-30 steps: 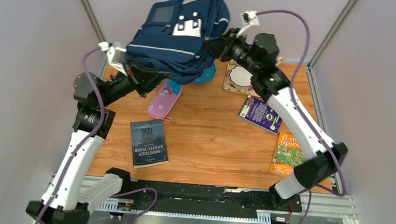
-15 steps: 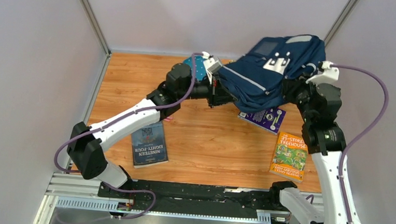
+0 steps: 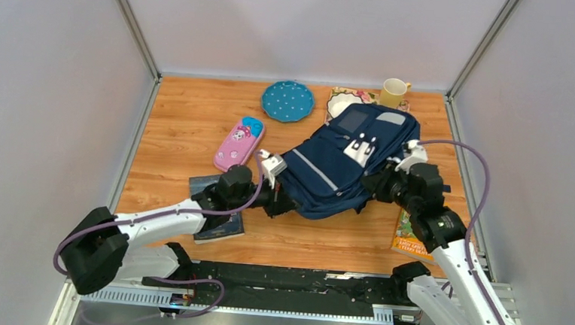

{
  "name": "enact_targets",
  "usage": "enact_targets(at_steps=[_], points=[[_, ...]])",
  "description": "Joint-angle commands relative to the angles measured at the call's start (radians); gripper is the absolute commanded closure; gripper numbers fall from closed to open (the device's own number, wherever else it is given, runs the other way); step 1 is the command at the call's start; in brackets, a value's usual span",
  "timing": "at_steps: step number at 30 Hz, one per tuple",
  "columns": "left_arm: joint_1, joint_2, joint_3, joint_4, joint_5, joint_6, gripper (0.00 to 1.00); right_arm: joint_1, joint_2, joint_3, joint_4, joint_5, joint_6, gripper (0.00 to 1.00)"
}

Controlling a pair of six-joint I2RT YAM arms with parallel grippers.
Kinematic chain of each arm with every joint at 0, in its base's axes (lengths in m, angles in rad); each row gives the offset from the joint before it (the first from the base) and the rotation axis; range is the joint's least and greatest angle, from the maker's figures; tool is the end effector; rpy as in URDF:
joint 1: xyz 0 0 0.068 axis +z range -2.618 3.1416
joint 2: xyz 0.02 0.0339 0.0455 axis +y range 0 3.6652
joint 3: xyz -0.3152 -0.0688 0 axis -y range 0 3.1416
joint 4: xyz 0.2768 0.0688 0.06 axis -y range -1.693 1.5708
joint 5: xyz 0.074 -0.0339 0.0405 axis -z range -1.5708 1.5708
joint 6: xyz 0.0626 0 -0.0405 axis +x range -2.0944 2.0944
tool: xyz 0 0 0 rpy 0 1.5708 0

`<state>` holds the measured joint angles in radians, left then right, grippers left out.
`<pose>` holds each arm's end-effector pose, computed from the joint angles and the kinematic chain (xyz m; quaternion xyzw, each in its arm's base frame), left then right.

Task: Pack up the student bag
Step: Place the student bag at the center of the board.

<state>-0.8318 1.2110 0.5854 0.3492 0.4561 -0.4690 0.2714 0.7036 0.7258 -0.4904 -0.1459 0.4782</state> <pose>0.1775 -0.2357 0.2595 0.2743 0.7398 -0.4992 0.3582 0.1675 0.0560 0.3222 0.0497 0.8490 0.2490 0.4634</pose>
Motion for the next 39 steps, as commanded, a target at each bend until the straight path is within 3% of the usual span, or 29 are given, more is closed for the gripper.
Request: enact_targets(at_steps=[1, 5, 8, 13, 22, 30, 34, 39], points=[[-0.006, -0.128, -0.188, 0.024, -0.183, 0.004, 1.00, 0.176, -0.042, -0.055, 0.127, -0.011, 0.057, 1.00], [-0.004, -0.235, -0.341, -0.055, -0.392, -0.089, 1.00, 0.409, -0.023, -0.109, 0.134, 0.139, 0.117, 1.00], [-0.003, -0.298, -0.406, -0.160, -0.453, -0.120, 1.00, 0.518, -0.029, -0.152, 0.122, 0.288, 0.186, 1.00], [0.003, -0.272, -0.409, -0.323, -0.569, -0.178, 1.00, 0.598, -0.079, -0.210, 0.056, 0.460, 0.315, 1.00], [0.141, -0.189, -0.527, -0.368, -0.565, -0.338, 1.00, 0.836, -0.046, -0.212, -0.028, 0.591, 0.365, 1.00], [0.224, -0.159, -0.533, -0.553, -0.655, -0.408, 1.00, 0.940, -0.007, -0.227, -0.011, 0.589, 0.367, 1.00], [0.377, -0.264, -0.574, -0.638, -0.695, -0.393, 1.00, 0.983, 0.075, -0.204, 0.052, 0.545, 0.298, 1.00], [0.540, -0.418, -0.596, -0.691, -0.623, -0.318, 1.00, 0.985, 0.218, -0.141, 0.116, 0.421, 0.220, 1.00]])
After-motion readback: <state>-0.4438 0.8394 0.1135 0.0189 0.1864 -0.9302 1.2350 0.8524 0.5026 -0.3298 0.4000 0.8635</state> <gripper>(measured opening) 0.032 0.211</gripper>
